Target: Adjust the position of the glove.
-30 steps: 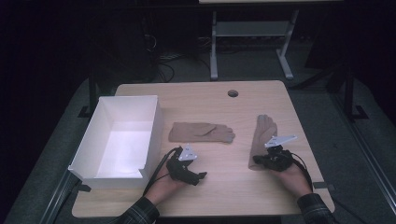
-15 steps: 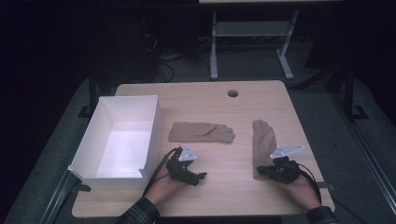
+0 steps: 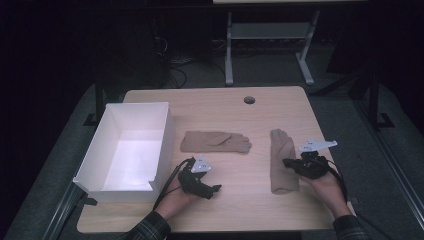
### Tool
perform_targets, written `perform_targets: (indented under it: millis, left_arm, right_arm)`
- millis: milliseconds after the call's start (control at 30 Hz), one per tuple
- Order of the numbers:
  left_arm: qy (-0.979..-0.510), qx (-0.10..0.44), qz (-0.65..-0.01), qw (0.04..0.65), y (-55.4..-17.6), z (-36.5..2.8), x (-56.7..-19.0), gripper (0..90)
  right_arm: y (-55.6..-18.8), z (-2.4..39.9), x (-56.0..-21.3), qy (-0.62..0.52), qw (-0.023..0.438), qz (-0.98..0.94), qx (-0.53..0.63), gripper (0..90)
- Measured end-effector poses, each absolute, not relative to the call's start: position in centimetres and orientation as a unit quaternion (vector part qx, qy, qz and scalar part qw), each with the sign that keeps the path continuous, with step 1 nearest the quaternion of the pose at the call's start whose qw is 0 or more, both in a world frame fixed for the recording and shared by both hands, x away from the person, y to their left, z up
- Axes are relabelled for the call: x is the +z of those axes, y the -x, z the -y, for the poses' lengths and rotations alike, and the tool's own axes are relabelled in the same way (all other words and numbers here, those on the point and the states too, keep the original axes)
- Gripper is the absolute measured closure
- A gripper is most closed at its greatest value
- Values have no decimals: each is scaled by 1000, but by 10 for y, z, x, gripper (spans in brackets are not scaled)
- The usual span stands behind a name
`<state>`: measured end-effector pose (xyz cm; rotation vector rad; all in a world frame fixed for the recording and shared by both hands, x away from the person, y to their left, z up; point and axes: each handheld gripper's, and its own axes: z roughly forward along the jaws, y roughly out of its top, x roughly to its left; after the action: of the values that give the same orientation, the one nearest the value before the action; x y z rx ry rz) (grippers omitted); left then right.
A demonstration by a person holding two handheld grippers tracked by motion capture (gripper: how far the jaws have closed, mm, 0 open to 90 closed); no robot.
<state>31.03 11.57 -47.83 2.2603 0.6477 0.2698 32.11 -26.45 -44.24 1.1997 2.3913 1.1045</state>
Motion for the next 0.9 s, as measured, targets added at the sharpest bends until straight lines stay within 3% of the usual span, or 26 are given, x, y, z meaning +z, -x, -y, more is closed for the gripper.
perform_targets:
  millis: [433,900]
  left_arm:
    - [-884,104,-254,378,-310,-115,-478,124]
    - [-884,105,-253,378,-310,-115,-478,124]
  right_arm:
    - [-363,262,-465,-432,130,-823,346,900]
    - [-355,261,-465,-409,117,-835,348,900]
